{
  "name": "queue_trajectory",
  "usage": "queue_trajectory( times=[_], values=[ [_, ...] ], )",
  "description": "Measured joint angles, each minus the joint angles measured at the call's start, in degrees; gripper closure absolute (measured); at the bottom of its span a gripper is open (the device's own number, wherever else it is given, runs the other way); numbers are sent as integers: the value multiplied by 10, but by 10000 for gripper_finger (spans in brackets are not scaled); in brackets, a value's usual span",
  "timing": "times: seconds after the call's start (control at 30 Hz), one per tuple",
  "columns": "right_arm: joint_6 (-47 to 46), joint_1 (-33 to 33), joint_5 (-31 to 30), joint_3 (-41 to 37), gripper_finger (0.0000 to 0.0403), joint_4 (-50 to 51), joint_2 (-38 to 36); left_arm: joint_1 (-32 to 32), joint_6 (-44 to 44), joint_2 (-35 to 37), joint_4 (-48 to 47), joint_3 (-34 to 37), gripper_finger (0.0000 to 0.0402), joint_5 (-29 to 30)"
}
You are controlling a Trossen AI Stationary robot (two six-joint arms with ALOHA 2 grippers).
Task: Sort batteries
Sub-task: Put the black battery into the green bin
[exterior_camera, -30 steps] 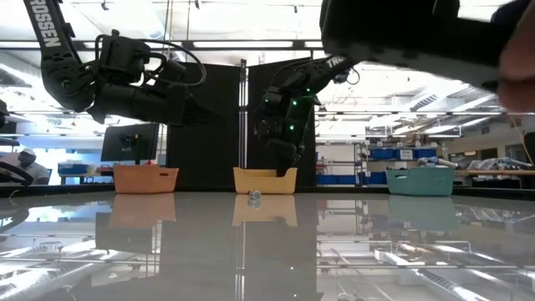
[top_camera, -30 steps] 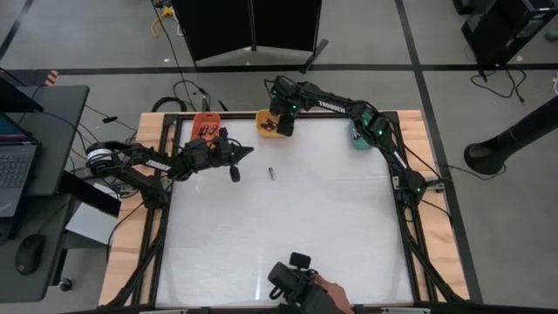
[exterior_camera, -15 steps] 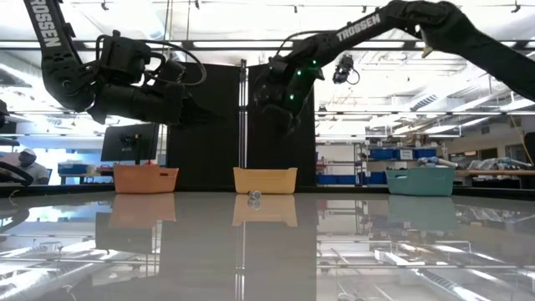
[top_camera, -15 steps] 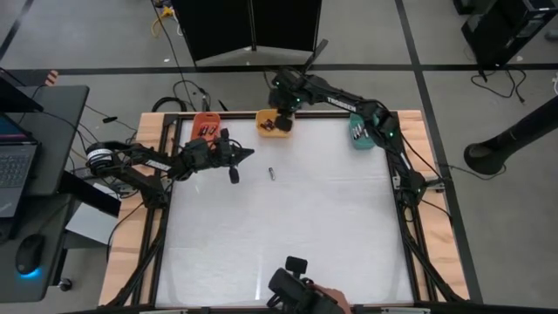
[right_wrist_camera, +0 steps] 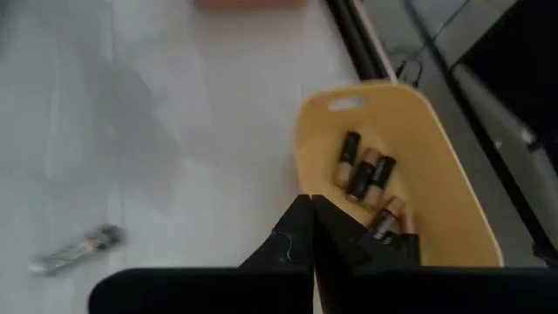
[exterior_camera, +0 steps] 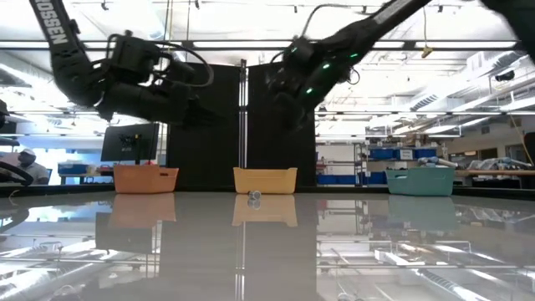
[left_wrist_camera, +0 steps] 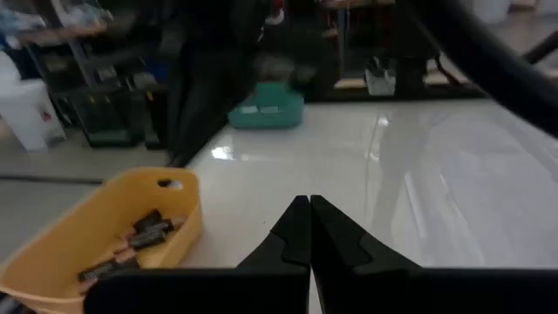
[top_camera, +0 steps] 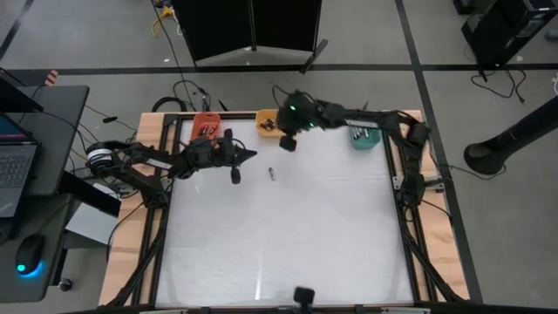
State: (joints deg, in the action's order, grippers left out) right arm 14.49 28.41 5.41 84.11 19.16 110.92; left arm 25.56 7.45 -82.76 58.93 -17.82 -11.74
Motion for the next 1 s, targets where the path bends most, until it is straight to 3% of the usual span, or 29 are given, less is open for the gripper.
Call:
queue_trajectory(
  times=[0.27,0.5,0.6,0.77,1.0],
  values=[
    [-90,-68,-19,-281,399,-256,-146,0,78,0,-253,-132,396,-5],
    [-166,-125,-103,-464,399,-423,-216,0,179,-2,-567,-286,396,-6],
    [-194,-147,-126,-522,399,-476,-245,0,205,-7,-648,-339,396,-7],
    [-222,-178,-182,-588,399,-544,-281,0,236,-34,-665,-384,396,-11],
    [-224,-198,-209,-629,398,-599,-294,2,310,-153,-800,-489,396,-30]
  ],
)
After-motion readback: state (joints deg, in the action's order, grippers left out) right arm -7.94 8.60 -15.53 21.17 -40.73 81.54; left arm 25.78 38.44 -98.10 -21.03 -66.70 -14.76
